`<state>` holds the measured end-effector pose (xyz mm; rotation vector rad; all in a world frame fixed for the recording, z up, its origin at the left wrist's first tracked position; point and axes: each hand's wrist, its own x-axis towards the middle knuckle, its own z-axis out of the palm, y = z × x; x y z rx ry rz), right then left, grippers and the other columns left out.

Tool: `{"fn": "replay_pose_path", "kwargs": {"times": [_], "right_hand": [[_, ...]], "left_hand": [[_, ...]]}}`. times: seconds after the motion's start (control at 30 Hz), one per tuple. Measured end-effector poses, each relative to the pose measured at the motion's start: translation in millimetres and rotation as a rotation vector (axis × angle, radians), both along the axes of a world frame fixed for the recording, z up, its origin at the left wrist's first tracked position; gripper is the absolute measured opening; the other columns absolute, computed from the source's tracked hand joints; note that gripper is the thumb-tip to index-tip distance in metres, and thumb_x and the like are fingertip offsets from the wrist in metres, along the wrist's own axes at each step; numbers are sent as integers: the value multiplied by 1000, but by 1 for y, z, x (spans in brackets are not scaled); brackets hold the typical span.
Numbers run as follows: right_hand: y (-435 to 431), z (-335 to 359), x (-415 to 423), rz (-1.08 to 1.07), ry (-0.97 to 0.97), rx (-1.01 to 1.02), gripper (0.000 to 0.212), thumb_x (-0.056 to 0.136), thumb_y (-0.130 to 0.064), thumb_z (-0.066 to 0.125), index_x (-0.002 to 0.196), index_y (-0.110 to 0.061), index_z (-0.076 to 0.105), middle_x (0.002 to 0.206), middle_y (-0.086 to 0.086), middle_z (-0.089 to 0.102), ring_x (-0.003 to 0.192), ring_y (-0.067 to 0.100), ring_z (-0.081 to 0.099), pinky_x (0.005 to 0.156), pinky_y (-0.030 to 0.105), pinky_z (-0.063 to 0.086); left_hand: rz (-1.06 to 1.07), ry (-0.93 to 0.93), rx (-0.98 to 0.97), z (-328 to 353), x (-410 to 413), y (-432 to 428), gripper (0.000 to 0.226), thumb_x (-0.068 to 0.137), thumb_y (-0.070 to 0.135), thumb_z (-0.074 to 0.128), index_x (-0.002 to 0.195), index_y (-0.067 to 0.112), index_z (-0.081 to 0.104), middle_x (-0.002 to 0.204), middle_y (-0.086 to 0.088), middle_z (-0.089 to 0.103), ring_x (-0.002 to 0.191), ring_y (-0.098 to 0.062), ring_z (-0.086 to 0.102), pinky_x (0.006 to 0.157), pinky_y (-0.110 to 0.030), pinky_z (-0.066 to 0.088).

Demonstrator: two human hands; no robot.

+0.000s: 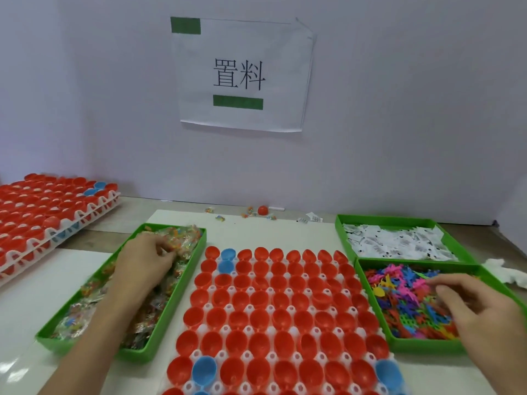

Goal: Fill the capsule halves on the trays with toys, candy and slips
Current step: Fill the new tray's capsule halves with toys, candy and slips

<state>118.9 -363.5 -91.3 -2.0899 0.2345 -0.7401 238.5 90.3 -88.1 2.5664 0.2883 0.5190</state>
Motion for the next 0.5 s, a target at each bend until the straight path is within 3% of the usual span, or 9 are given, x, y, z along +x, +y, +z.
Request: {"fn": "replay_pose_path", "kwargs": {"times": [0.1,0.2,0.27,0.5], "right_hand": [[4,-3,3,-40,79,-196,38,84,1,73,80,-36,71,88,-19,68,79,6,63,68,13,48],[9,-7,4,-64,110,-359,27,82,-2,77,85,-28,73,90,-13,64,84,11,58,75,32,45],[10,-11,6,-101,128,-429,24,82,-5,78,86,-28,73,89,-11,64,86,16,57,77,38,48],[11,-19,11,-157,97,-465,23,83,-8,75,83,-31,71,85,-14,64,87,13,55,68,30,42]], "left_hand": [[-33,-17,-22,-1,4,4,19,82,17,78,72,27,66,67,11,59,63,-8,55,57,-28,39],[-60,-20,-19,-2,7,8,18,82,16,78,73,26,67,71,7,61,67,-13,56,61,-32,41],[-79,-24,-5,-1,10,6,13,83,16,77,75,24,69,71,8,61,66,-10,55,59,-32,40],[-77,-27,-2,-3,28,0,12,85,19,74,76,25,67,73,4,62,72,-22,59,66,-35,46]]}}
